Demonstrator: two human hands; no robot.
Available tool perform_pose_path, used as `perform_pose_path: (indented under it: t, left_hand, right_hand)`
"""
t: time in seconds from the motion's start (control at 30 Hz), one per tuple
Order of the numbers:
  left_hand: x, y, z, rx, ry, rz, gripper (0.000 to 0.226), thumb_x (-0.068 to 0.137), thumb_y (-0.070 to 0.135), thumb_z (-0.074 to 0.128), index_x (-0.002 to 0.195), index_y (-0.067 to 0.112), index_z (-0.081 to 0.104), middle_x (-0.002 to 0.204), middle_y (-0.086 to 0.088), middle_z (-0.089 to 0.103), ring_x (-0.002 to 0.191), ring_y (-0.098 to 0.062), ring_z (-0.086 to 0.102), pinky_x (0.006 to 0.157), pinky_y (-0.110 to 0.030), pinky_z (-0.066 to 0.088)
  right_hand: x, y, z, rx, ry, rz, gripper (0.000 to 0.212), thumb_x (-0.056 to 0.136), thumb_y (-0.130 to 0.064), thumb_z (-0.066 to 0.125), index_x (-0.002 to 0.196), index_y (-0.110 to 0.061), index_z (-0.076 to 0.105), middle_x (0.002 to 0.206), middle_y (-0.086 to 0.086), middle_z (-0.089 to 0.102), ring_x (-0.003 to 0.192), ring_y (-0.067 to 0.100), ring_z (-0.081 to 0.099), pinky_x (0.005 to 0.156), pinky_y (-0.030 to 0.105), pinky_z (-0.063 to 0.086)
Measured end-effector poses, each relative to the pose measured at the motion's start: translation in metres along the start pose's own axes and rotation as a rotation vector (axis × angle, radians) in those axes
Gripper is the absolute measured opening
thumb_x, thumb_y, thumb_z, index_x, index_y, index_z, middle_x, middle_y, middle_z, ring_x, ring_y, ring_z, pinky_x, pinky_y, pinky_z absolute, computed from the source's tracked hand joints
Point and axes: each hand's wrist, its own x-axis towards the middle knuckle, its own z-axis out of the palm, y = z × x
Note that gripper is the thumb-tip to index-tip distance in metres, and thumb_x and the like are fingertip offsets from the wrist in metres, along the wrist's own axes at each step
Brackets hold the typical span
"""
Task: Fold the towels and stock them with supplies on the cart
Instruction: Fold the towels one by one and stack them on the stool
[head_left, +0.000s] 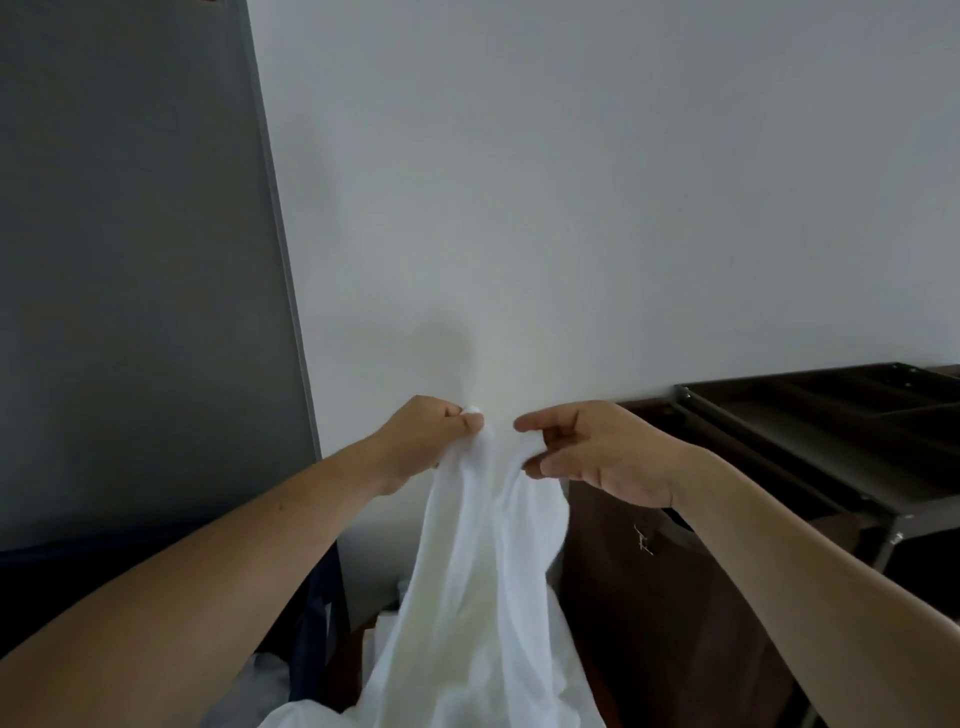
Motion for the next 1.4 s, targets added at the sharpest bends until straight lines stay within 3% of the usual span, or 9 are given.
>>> perform_pose_path:
  t: [0.2, 0.3, 0.43, 0.6, 0.73, 0.97, 1.1, 1.2, 1.4]
  left_hand:
    - [-0.007, -0.002, 0.001, -0.192, -0.044, 0.092, 0.03, 0.101, 0.022, 0.056, 0.101, -0.004, 0.071, 0.101, -0.015, 0.074, 0.096, -0.031, 0.071, 0.087, -0.04, 0.059]
    - [-0.012, -0.004, 0.006, -0.199, -0.088, 0.108, 0.027, 0.102, 0.019, 0.055, 0.106, -0.001, 0.072, 0.104, -0.014, 0.074, 0.097, -0.029, 0.071, 0.092, -0.04, 0.057]
    - [-0.023, -0.002, 0.011, -0.227, -0.167, 0.115, 0.028, 0.102, 0.01, 0.047, 0.112, 0.004, 0.073, 0.108, -0.011, 0.074, 0.103, -0.027, 0.071, 0.095, -0.039, 0.056]
    - [-0.031, -0.006, 0.009, -0.276, -0.199, 0.117, 0.037, 0.097, 0.011, 0.04, 0.115, -0.004, 0.069, 0.115, -0.022, 0.07, 0.11, -0.037, 0.066, 0.101, -0.053, 0.05]
    - [-0.033, -0.004, 0.011, -0.209, -0.192, 0.123, 0.041, 0.099, 0.033, 0.046, 0.111, 0.005, 0.073, 0.112, -0.015, 0.072, 0.107, -0.033, 0.068, 0.1, -0.05, 0.051]
    - [-0.037, -0.005, 0.003, -0.191, -0.196, 0.122, 0.032, 0.105, 0.024, 0.049, 0.112, 0.001, 0.07, 0.11, -0.018, 0.072, 0.105, -0.032, 0.069, 0.098, -0.047, 0.053]
    - [-0.036, 0.01, -0.017, -0.06, -0.226, 0.172, 0.043, 0.105, 0.025, 0.047, 0.111, -0.017, 0.055, 0.105, -0.032, 0.063, 0.097, -0.047, 0.061, 0.097, -0.059, 0.049]
    - [-0.028, 0.041, -0.044, 0.073, -0.22, 0.239, 0.044, 0.104, 0.023, 0.047, 0.105, -0.021, 0.048, 0.096, -0.016, 0.053, 0.087, -0.03, 0.049, 0.095, -0.067, 0.041]
    - [0.002, 0.116, -0.089, 0.365, 0.196, 0.531, 0.04, 0.105, 0.031, 0.047, 0.087, -0.004, 0.052, 0.073, -0.003, 0.051, 0.067, -0.008, 0.046, 0.064, -0.023, 0.043]
  right_hand:
    - [0.011, -0.008, 0.025, -0.497, 0.239, -0.141, 0.008, 0.083, -0.026, 0.079, 0.082, -0.032, 0.075, 0.071, -0.012, 0.073, 0.062, 0.0, 0.064, 0.069, 0.017, 0.051]
    - [0.021, -0.009, 0.028, -0.54, 0.288, -0.198, 0.021, 0.078, -0.043, 0.081, 0.061, -0.041, 0.069, 0.079, -0.022, 0.064, 0.067, -0.007, 0.056, 0.064, 0.009, 0.041]
    - [0.031, -0.007, 0.03, -0.425, 0.279, -0.126, 0.024, 0.078, -0.04, 0.082, 0.066, -0.021, 0.073, 0.061, -0.012, 0.065, 0.061, 0.003, 0.056, 0.069, 0.022, 0.047]
    - [0.033, -0.007, 0.03, -0.372, 0.229, -0.024, 0.029, 0.076, -0.033, 0.085, 0.065, -0.012, 0.068, 0.05, -0.006, 0.059, 0.044, -0.001, 0.048, 0.047, 0.009, 0.036]
    - [0.033, -0.007, 0.033, -0.394, 0.215, -0.035, 0.03, 0.075, -0.034, 0.086, 0.066, -0.014, 0.066, 0.055, -0.003, 0.061, 0.05, 0.005, 0.053, 0.055, 0.017, 0.042]
    - [0.027, -0.001, 0.032, -0.321, 0.096, -0.098, 0.031, 0.079, -0.032, 0.084, 0.102, -0.022, 0.068, 0.066, -0.011, 0.061, 0.065, 0.006, 0.054, 0.073, 0.028, 0.043]
    - [0.025, 0.005, 0.037, -0.122, -0.007, -0.085, 0.018, 0.091, -0.024, 0.071, 0.084, -0.011, 0.061, 0.077, -0.004, 0.06, 0.077, 0.012, 0.056, 0.075, 0.025, 0.044]
    - [0.023, -0.012, 0.044, 0.003, 0.032, -0.141, 0.02, 0.093, -0.016, 0.067, 0.076, -0.013, 0.056, 0.069, -0.005, 0.057, 0.065, 0.011, 0.052, 0.061, 0.023, 0.042]
    - [0.033, -0.097, 0.044, -0.008, 0.504, -0.591, 0.023, 0.078, -0.028, 0.072, 0.098, -0.032, 0.06, 0.065, -0.015, 0.058, 0.057, 0.008, 0.053, 0.052, 0.023, 0.044]
